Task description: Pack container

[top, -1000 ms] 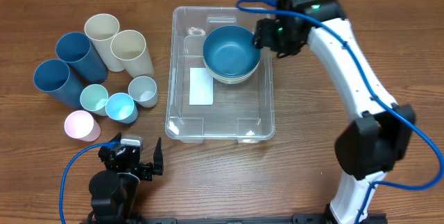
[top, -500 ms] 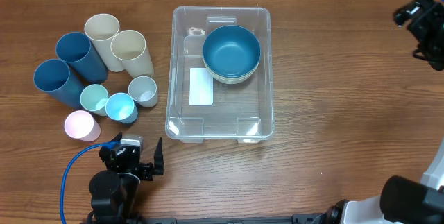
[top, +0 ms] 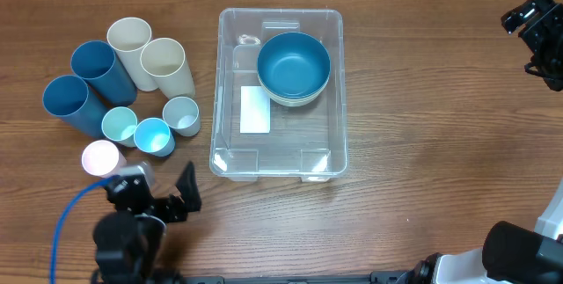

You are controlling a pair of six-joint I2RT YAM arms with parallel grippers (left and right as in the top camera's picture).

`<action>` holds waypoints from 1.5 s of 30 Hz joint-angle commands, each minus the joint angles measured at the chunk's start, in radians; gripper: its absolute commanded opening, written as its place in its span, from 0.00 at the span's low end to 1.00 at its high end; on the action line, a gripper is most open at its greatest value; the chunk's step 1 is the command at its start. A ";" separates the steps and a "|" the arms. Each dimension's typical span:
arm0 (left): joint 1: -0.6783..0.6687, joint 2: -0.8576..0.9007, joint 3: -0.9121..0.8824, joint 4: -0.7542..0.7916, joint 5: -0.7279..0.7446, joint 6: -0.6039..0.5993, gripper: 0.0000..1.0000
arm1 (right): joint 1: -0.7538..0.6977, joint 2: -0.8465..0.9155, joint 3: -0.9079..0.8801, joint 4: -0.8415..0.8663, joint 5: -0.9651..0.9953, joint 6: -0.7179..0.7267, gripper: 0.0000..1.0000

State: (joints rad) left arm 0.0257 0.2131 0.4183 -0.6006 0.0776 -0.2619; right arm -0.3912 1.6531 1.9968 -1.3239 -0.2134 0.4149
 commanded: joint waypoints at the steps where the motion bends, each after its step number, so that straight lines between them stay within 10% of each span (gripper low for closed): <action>1: -0.006 0.283 0.282 -0.140 -0.105 -0.028 1.00 | 0.002 -0.006 0.005 0.005 -0.005 0.005 1.00; 10: -0.006 0.653 0.698 -0.279 0.126 0.011 1.00 | 0.002 -0.006 0.005 0.005 -0.005 0.005 1.00; 20: 0.065 0.663 0.708 -0.575 -0.260 -0.386 1.00 | 0.002 -0.006 0.005 0.005 -0.006 0.005 1.00; 27: 0.224 0.663 0.708 -0.618 -0.278 -0.443 1.00 | 0.002 -0.006 0.005 0.005 -0.005 0.005 1.00; 45: 0.654 0.898 0.714 -0.306 0.318 -0.211 1.00 | 0.002 -0.006 0.005 0.005 -0.005 0.005 1.00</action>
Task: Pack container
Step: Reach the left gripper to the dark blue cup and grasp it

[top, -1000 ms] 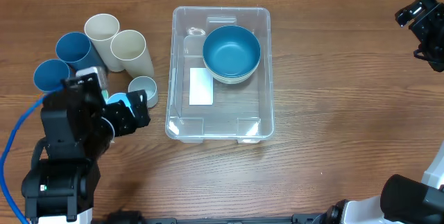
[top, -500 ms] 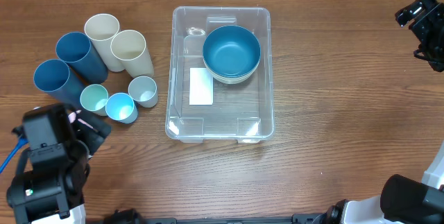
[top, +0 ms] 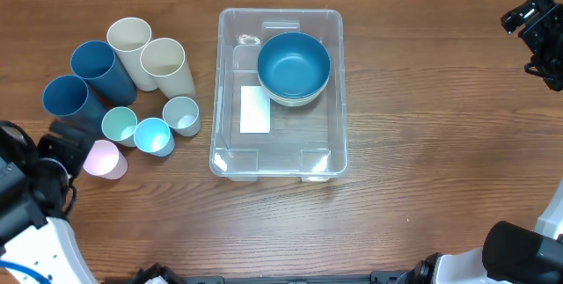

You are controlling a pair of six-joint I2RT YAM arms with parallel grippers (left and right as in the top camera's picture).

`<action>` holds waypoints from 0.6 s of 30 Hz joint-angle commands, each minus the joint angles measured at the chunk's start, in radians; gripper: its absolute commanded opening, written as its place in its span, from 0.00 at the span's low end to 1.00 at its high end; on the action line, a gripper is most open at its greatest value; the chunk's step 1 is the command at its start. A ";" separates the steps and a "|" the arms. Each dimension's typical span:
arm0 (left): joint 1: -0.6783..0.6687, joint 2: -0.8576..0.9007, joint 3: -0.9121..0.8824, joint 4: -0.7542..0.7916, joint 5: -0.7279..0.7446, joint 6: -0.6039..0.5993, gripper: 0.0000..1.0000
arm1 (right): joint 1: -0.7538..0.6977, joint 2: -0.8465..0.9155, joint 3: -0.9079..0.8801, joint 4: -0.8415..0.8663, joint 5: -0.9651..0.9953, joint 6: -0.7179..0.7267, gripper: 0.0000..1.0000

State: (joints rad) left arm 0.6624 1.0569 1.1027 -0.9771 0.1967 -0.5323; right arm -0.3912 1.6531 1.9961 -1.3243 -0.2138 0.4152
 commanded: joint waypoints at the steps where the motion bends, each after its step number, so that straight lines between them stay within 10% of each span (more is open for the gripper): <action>1: 0.018 0.074 0.040 0.100 0.221 0.072 1.00 | 0.002 -0.006 0.006 0.005 -0.005 0.005 1.00; 18: 0.032 0.206 0.315 0.074 0.062 0.072 1.00 | 0.002 -0.006 0.006 0.005 -0.005 0.005 1.00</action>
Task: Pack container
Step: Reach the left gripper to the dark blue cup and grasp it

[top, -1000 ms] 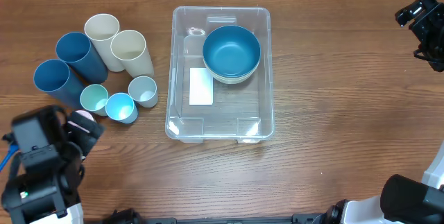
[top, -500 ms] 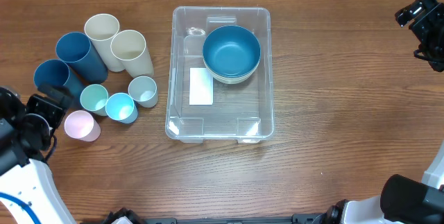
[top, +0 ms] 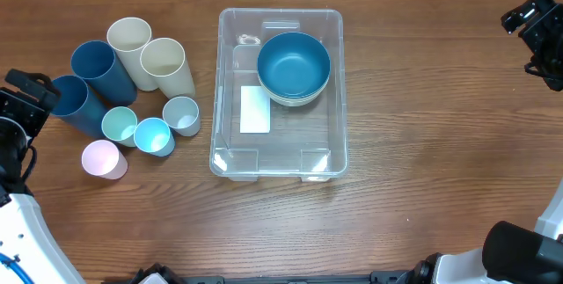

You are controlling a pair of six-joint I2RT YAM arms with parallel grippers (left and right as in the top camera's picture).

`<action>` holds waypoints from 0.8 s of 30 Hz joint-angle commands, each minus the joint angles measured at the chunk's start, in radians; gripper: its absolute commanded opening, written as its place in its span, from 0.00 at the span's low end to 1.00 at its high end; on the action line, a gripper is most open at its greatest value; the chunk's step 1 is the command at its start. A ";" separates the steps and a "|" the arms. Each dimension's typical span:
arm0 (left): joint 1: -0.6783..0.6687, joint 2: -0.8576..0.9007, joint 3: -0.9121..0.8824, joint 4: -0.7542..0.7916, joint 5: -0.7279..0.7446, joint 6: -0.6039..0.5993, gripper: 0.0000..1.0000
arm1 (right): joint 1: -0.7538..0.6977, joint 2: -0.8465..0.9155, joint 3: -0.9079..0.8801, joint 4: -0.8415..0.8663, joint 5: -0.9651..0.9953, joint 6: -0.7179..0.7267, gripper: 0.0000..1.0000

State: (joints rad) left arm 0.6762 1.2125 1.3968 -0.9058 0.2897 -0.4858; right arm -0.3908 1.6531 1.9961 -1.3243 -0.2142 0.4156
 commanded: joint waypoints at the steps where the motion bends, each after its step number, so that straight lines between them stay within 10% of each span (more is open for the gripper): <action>1: 0.028 0.074 0.021 0.003 -0.031 0.026 1.00 | 0.002 -0.006 0.006 0.005 -0.005 0.004 1.00; 10: 0.090 0.276 0.021 0.051 0.052 0.022 1.00 | 0.002 -0.006 0.006 0.005 -0.005 0.004 1.00; 24: 0.089 0.449 0.021 0.054 0.172 0.022 0.56 | 0.002 -0.006 0.006 0.005 -0.005 0.004 1.00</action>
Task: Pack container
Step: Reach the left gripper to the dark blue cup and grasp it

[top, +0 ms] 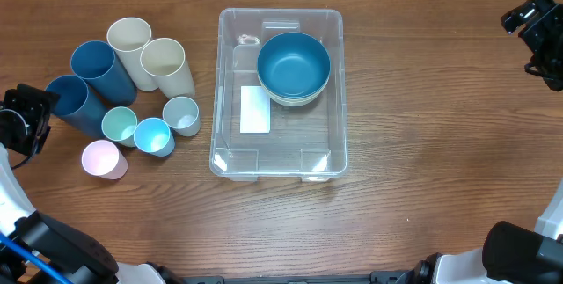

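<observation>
A clear plastic container (229,156) stands mid-table. Inside it, at the far end, a blue bowl (293,64) is nested in a pale one, with a white label (255,108) on the floor beside it. Left of the container stands a group of cups: two dark blue tall cups (97,66), two cream tall cups (165,62), and small ones in pale green (119,124), bright blue (151,134), grey (180,114) and pink (100,157). My left gripper (25,119) is at the table's left edge, just left of the nearer dark blue cup (70,101), and looks open and empty. My right gripper (528,33) is far right, away from everything.
The wooden table (422,170) stretches bare-looking to the right of the container. The cups stand close together, nearly touching. Parts of both arm bases show along the front edge.
My left gripper has shifted a little nearer the front along the left edge, still beside the nearer dark blue cup. Cups, container and right arm are unchanged.
My left gripper was first near the front edge below the pink cup. Then it was at the left edge beside the pink cup, then farther back by the dark blue cup, and now slightly nearer. No cup has moved.
</observation>
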You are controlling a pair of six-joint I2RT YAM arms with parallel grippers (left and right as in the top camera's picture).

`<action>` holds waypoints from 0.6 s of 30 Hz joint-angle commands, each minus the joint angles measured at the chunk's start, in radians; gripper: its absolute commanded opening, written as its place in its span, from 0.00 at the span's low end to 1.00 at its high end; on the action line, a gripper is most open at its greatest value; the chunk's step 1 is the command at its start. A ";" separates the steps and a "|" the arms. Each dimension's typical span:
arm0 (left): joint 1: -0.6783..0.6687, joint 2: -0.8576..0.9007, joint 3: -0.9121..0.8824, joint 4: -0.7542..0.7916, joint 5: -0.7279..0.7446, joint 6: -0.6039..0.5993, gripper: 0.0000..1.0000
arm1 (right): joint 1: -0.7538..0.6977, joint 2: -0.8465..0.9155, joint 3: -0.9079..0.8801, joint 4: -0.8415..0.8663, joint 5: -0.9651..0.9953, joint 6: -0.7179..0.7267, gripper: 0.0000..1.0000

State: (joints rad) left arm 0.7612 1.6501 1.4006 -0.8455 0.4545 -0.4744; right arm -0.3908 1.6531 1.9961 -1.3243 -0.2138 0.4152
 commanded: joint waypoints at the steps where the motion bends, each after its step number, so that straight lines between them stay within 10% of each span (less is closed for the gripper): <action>1: 0.003 0.012 0.017 -0.004 0.005 0.010 0.54 | 0.002 -0.006 0.006 0.005 -0.005 0.005 1.00; 18: 0.002 0.012 0.075 -0.080 -0.073 -0.031 0.58 | 0.002 -0.006 0.006 0.005 -0.005 0.005 1.00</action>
State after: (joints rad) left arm 0.7612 1.6520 1.4017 -0.8936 0.3847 -0.5045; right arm -0.3912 1.6531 1.9961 -1.3235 -0.2138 0.4160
